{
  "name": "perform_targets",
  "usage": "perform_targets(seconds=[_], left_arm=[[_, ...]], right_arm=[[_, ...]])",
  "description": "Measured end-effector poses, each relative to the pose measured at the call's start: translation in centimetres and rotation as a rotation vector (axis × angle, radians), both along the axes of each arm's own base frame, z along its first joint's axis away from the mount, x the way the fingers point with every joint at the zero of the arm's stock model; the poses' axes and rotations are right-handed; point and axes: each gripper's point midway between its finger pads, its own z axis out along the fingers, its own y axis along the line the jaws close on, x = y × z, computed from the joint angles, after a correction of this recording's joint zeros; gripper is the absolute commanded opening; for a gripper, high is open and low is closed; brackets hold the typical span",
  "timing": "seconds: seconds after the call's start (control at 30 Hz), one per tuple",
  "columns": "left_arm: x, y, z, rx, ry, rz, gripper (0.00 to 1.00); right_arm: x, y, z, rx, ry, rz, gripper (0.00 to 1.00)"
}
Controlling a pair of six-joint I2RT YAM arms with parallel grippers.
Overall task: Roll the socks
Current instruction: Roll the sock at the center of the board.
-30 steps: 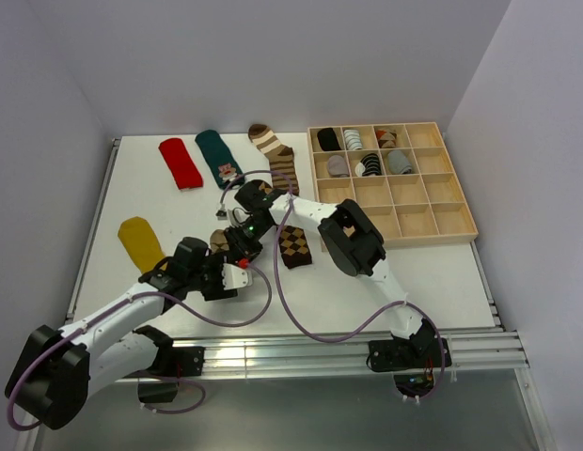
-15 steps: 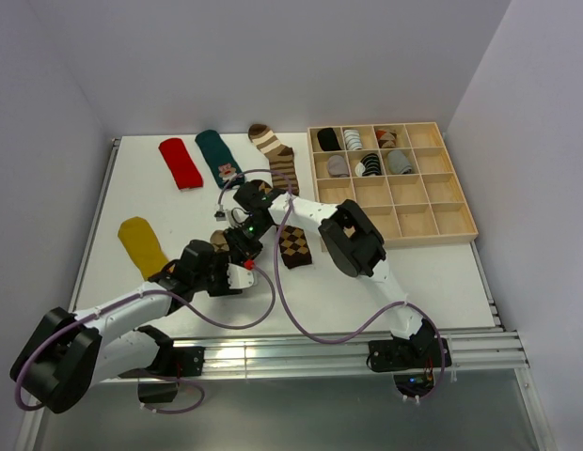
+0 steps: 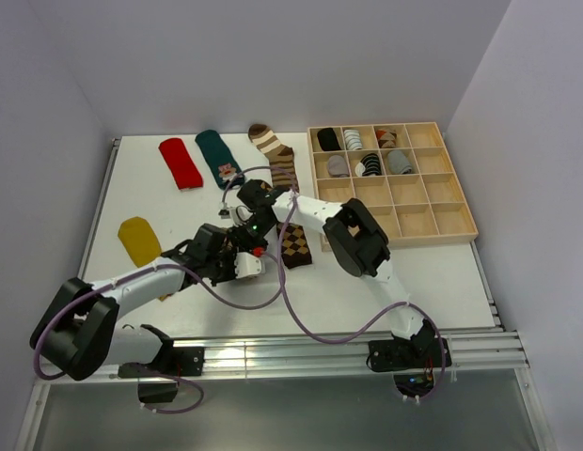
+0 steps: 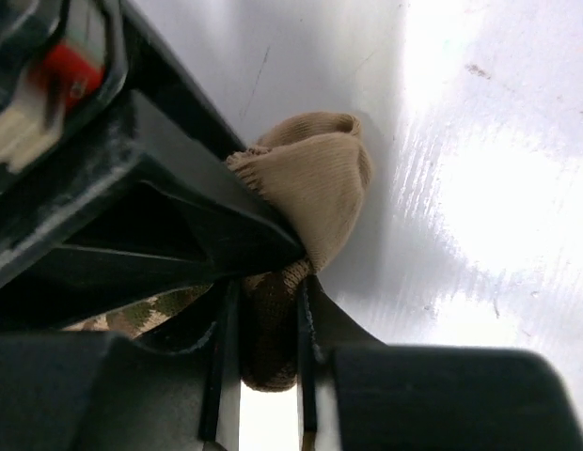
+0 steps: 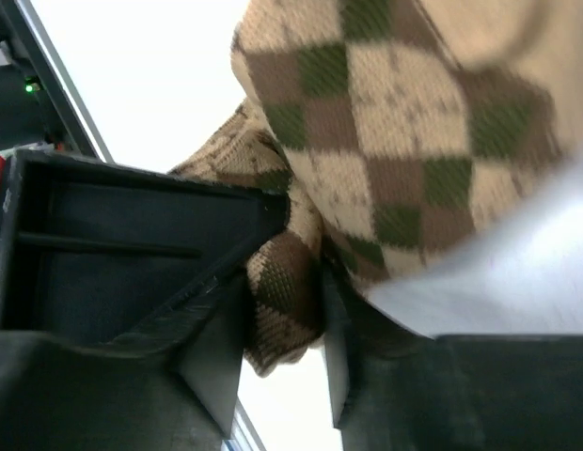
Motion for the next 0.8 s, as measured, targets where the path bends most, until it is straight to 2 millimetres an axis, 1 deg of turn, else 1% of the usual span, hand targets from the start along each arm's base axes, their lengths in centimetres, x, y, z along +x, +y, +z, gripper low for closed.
perform_targets(seconds=[0.07, 0.17, 0.33, 0.43, 0.53, 0.57, 0.7, 0.8], left_arm=[[-0.1, -0.2, 0.1, -0.01, 0.025, 0.0, 0.0], [-0.4, -0.7, 0.3, -0.033, 0.073, -0.007, 0.0], [-1.0, -1.4, 0.6, -0.099, 0.175, -0.024, 0.0], [-1.1, -1.5, 0.8, -0.148, 0.23, -0.018, 0.0], [-1.0, -1.0, 0.9, -0.194, 0.303, 0.008, 0.0], [-1.0, -0.7, 0.9, -0.203, 0.329, 0.019, 0.0], [-0.7, 0.5, 1.0, -0.252, 0.441, 0.063, 0.0], [-0.5, 1.4, 1.0, -0.29, 0.53, 0.085, 0.0]], right_arm=[[0.0, -0.5, 0.1, -0.013, -0.01, -0.024, 0.52], [-0.3, -1.4, 0.1, -0.023, -0.04, -0.067, 0.57], [-0.3, -3.6, 0.3, -0.02, -0.09, -0.185, 0.6], [0.3, -5.0, 0.6, -0.011, -0.117, -0.27, 0.61], [1.4, -6.3, 0.8, -0.007, -0.159, -0.354, 0.62], [2.0, -7.0, 0.7, -0.017, -0.186, -0.388, 0.61], [3.3, -9.5, 0.3, -0.05, -0.243, -0.495, 0.62], [3.8, -10.3, 0.8, -0.036, -0.293, -0.533, 0.62]])
